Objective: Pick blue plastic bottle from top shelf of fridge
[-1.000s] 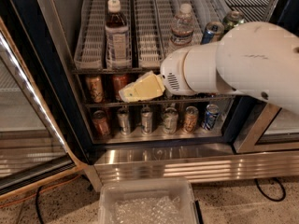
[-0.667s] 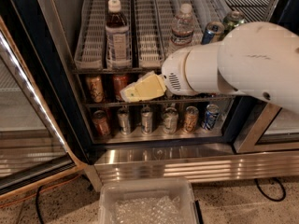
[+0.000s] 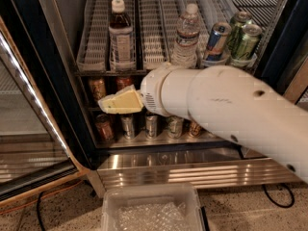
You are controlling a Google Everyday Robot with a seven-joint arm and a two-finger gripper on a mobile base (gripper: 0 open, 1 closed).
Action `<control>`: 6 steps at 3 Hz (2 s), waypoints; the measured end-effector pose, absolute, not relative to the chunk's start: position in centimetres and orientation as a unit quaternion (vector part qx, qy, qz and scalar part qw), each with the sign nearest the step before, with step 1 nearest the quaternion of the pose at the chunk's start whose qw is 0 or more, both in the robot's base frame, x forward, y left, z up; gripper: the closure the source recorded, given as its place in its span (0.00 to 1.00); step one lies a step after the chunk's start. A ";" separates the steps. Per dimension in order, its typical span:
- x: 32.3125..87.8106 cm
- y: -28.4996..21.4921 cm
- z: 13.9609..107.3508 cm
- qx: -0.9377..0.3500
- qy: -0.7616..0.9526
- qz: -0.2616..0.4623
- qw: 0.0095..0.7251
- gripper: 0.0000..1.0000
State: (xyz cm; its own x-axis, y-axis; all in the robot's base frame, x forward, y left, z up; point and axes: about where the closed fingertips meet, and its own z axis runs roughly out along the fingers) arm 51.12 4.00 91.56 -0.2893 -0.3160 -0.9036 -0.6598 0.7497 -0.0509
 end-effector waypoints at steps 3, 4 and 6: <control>55.2 6.9 94.5 -0.285 0.693 0.121 0.651 0.00; 55.5 6.6 95.4 -0.277 0.685 0.114 0.664 0.00; 55.5 6.6 95.4 -0.277 0.685 0.114 0.664 0.04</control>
Offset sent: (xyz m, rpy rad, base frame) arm 0.0443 0.0328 0.0492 0.1017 -0.4861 -0.1081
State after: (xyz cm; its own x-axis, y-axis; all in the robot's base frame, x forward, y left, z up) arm 55.46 6.62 95.41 0.0364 -0.2279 -0.9730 -0.5312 0.8203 -0.2120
